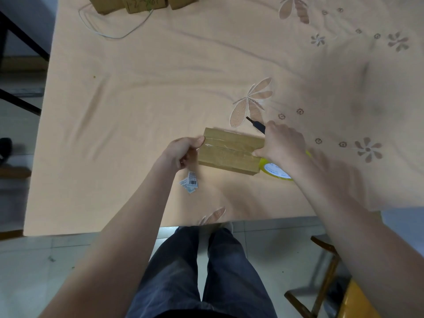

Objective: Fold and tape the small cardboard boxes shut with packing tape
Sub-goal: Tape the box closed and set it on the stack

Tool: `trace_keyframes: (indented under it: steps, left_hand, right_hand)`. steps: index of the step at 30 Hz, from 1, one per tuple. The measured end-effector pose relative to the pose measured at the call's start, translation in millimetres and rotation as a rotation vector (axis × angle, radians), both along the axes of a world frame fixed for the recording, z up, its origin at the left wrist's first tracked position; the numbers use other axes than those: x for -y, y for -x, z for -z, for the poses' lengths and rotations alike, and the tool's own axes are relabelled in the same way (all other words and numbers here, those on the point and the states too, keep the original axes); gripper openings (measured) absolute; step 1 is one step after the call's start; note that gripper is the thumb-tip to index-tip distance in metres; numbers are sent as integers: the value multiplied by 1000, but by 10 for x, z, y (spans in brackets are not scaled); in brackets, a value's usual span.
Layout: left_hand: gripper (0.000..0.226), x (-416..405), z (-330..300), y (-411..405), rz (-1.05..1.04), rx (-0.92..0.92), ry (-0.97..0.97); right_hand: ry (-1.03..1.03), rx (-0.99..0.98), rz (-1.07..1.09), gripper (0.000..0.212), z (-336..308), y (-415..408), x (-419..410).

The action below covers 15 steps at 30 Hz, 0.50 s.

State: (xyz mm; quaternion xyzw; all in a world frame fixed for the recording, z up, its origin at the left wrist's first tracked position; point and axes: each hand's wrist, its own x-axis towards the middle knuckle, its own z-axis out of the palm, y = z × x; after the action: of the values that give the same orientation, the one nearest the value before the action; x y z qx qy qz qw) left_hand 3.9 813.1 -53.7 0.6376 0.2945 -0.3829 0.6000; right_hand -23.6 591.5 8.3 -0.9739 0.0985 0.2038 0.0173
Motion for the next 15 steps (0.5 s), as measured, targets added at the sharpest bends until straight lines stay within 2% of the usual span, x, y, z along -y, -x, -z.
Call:
trace_keyframes:
  steps: [4,7,11,15]
  left_hand:
    - [18,-27,31,-54,58,-56,112]
    - [24,-31,43,-17,33,7,40]
    - [36,14,59,109,-93,299,-158]
    - [18,97,-15,157,-33,636,-426]
  right_hand:
    - [-49,8,12,53,-11,16,24]
    - [-68,20,32,54,-30,34,32]
    - [-75,49,37,55,-25,67,30]
    - [-78,71,28,54,-12,93,27]
